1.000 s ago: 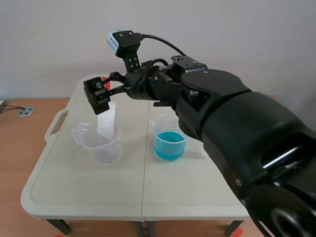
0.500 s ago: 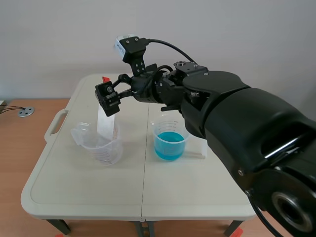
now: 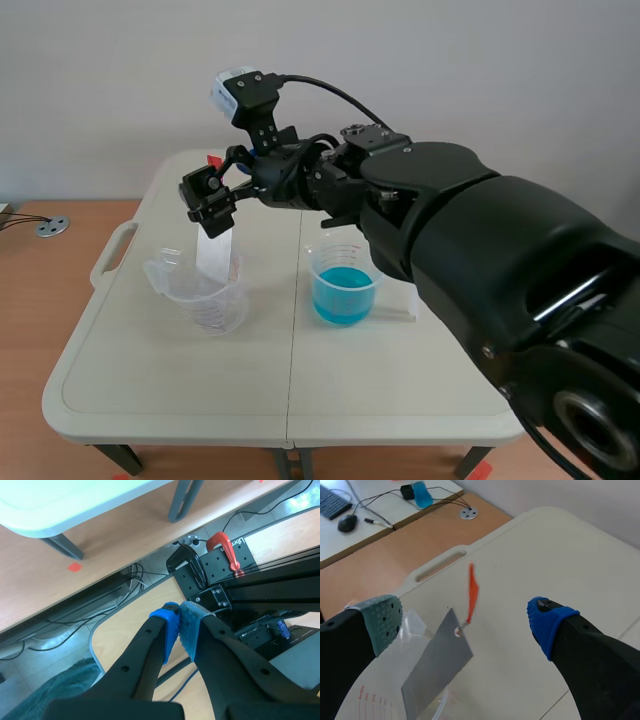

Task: Hold the metal plate by the orange handle, dip it into the blue solution, take it out and point at it, then put the plate back in the beaker on the left.
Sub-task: 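Lift the metal plate out of the left beaker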

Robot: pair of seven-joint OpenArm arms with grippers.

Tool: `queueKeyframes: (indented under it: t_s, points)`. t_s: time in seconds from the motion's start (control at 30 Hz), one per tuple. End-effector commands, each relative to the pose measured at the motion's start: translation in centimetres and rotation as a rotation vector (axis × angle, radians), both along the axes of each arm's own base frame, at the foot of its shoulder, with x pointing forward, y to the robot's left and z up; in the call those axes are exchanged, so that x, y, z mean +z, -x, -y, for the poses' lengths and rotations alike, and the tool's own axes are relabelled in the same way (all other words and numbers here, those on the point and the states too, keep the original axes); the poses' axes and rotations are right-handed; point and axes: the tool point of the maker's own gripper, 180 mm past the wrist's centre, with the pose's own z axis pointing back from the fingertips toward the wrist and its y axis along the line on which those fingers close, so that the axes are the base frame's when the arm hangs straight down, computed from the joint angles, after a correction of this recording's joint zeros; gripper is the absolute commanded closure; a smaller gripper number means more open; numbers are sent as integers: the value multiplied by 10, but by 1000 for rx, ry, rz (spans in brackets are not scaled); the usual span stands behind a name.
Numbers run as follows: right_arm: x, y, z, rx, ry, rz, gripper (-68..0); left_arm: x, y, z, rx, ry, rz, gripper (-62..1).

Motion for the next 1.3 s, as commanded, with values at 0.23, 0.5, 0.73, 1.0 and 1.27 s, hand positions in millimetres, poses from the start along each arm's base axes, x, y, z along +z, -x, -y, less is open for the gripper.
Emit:
queueKeyframes:
  t_s: [0.23,0.5,0.73,1.0,1.27]
  points:
    - [37,-3,-23,36,-58,77,-460,4,-2,4,-1,20,13,-21]
    - [37,-3,-23,35,-61,79,-327,4,-2,4,-1,20,13,-21]
    - [39,-3,-23,35,-68,83,-168,4,-2,4,-1,20,13,-21]
    - [41,-3,-23,35,-80,92,-11,4,-3,4,-2,22,16,-21]
    - [48,8,-31,106,-128,98,-11,4,-3,4,-3,22,15,-21]
